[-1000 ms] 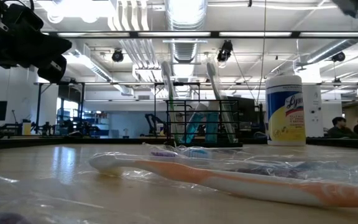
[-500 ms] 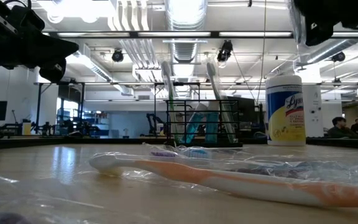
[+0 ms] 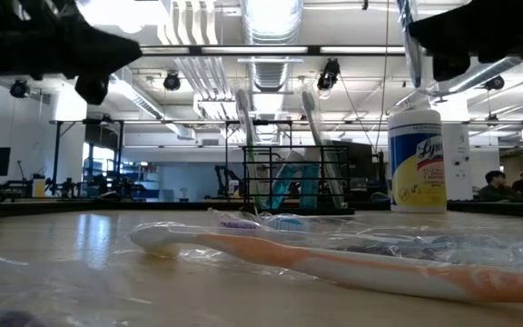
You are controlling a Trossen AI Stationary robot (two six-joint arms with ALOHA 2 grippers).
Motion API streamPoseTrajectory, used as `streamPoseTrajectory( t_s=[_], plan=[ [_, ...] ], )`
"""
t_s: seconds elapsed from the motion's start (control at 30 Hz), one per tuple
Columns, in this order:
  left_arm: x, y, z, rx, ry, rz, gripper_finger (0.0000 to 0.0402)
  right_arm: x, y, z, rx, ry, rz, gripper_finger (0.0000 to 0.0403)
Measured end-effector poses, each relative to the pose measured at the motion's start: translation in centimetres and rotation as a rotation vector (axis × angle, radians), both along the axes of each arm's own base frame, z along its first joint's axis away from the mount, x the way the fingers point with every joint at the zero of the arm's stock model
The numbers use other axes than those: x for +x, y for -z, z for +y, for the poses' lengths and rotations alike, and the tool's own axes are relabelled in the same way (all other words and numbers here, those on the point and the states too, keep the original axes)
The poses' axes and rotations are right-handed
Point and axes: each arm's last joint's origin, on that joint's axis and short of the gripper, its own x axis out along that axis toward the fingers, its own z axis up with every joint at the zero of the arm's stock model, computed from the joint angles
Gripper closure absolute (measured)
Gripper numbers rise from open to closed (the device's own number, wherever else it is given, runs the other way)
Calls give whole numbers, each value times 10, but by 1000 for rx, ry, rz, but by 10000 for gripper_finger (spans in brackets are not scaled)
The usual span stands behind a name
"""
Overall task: Pick & Place toothbrushing station
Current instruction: Put the right blue toothbrush into the black wire organizer
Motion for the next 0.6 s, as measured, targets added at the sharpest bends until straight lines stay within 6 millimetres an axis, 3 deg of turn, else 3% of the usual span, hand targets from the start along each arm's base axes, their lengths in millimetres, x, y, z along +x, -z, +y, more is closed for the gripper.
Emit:
streamPoseTrajectory(
  t_s=[0.3,0.37,0.47,0.6],
  plan=[
    [55,-37,-4,66,148,-3,198,27,-12,8,-57,-68,48,385],
    [72,-43,-7,83,225,24,182,38,-14,10,-72,-53,62,385],
    [98,-68,-11,151,287,-28,168,53,-19,10,-119,-28,79,385],
    [127,-78,-15,220,322,-3,164,69,-28,10,-120,-3,82,385]
  ],
)
